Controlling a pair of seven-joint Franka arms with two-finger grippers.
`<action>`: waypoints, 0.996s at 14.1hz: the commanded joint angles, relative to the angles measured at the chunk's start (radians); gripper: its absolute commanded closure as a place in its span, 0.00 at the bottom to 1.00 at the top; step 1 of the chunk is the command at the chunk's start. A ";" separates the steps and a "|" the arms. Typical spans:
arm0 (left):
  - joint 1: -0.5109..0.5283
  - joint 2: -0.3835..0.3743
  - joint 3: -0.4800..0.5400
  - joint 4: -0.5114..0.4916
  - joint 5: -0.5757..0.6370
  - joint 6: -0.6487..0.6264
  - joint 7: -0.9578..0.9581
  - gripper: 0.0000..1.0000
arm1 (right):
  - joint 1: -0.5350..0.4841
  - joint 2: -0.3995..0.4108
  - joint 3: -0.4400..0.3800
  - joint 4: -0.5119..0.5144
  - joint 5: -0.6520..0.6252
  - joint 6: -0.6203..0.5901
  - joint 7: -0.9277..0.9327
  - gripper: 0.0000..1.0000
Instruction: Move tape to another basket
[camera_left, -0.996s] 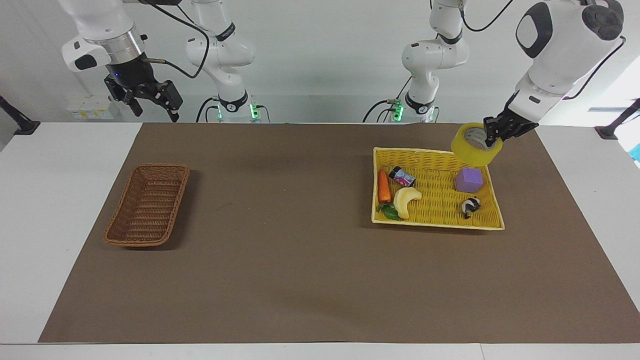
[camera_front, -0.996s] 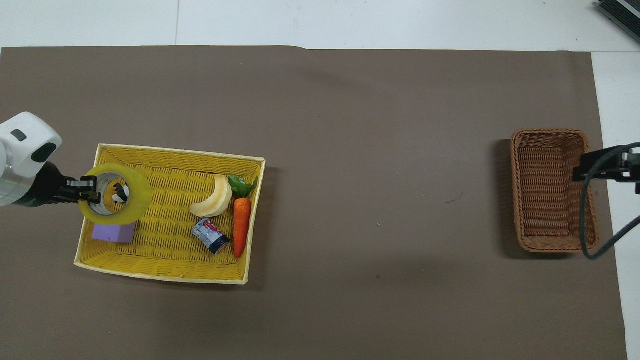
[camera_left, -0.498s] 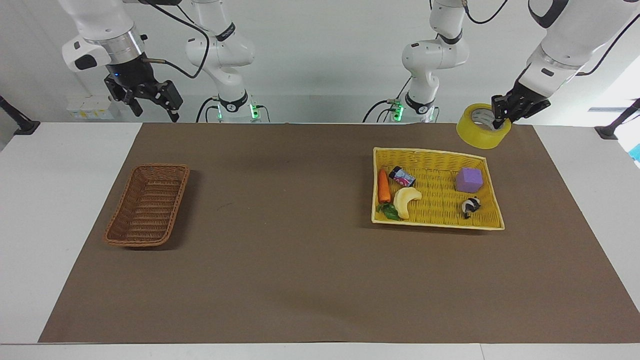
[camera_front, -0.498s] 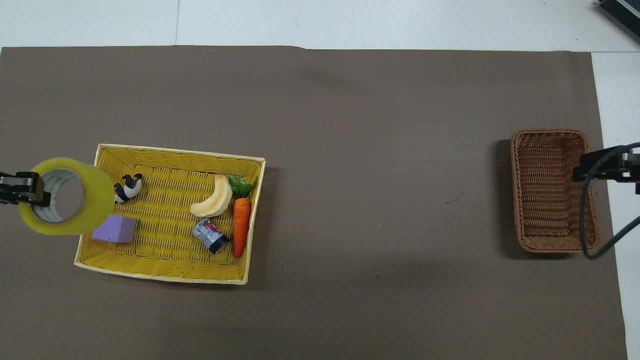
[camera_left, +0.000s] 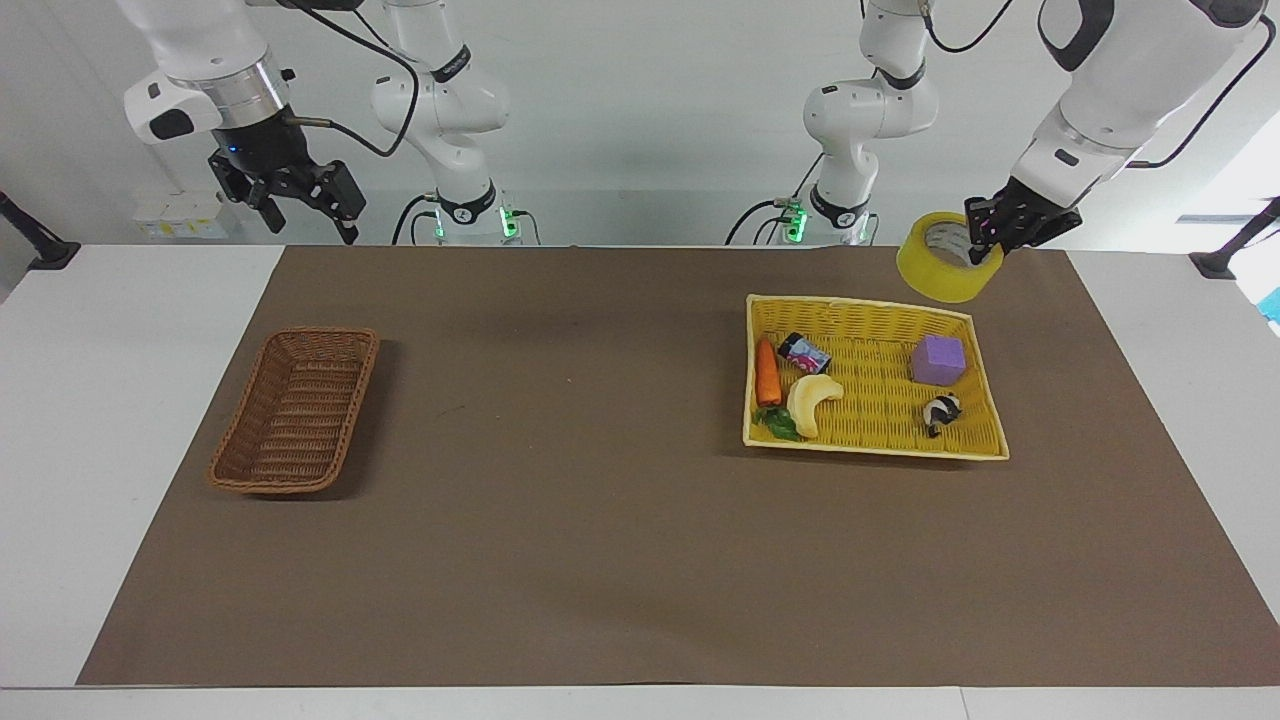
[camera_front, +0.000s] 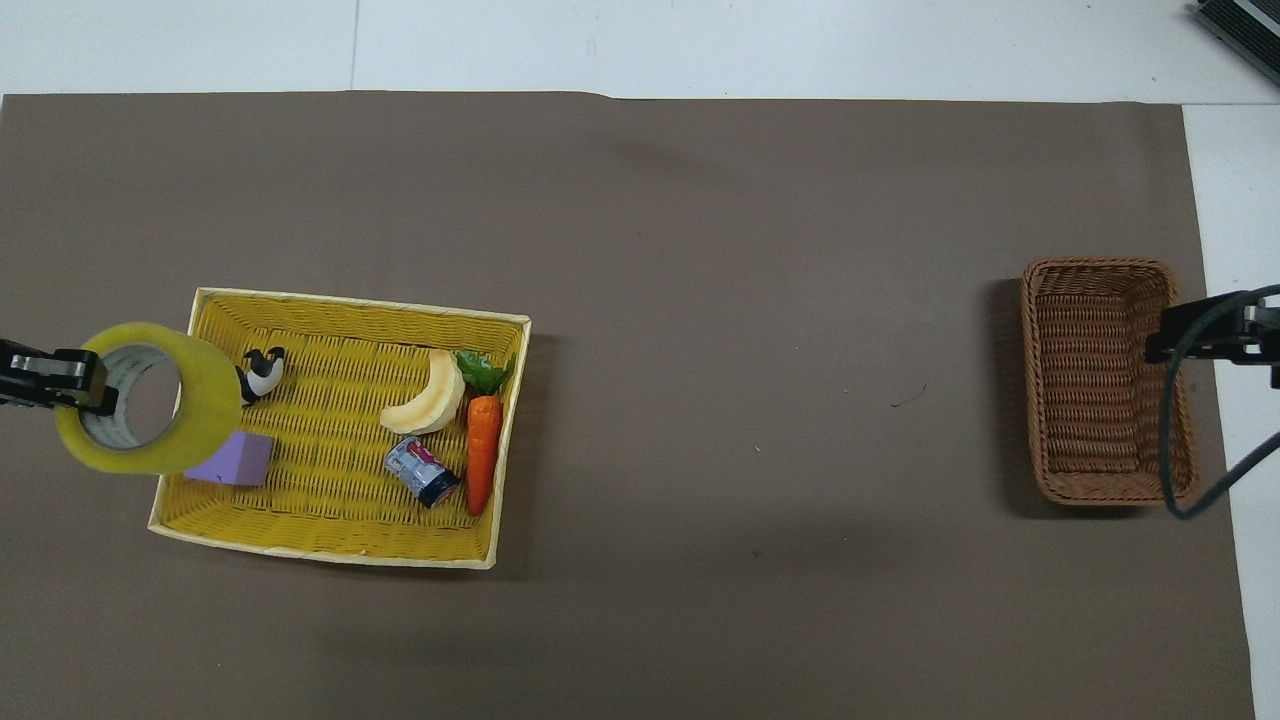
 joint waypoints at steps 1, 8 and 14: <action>-0.096 -0.014 0.005 -0.008 0.007 0.022 -0.125 1.00 | -0.007 -0.019 0.002 -0.021 0.007 0.010 -0.017 0.00; -0.271 -0.014 -0.010 0.018 -0.048 0.007 -0.336 1.00 | -0.007 -0.018 0.002 -0.021 0.007 0.010 -0.017 0.00; -0.288 -0.002 -0.138 0.043 -0.172 0.118 -0.700 1.00 | -0.007 -0.018 0.002 -0.021 0.007 0.010 -0.017 0.00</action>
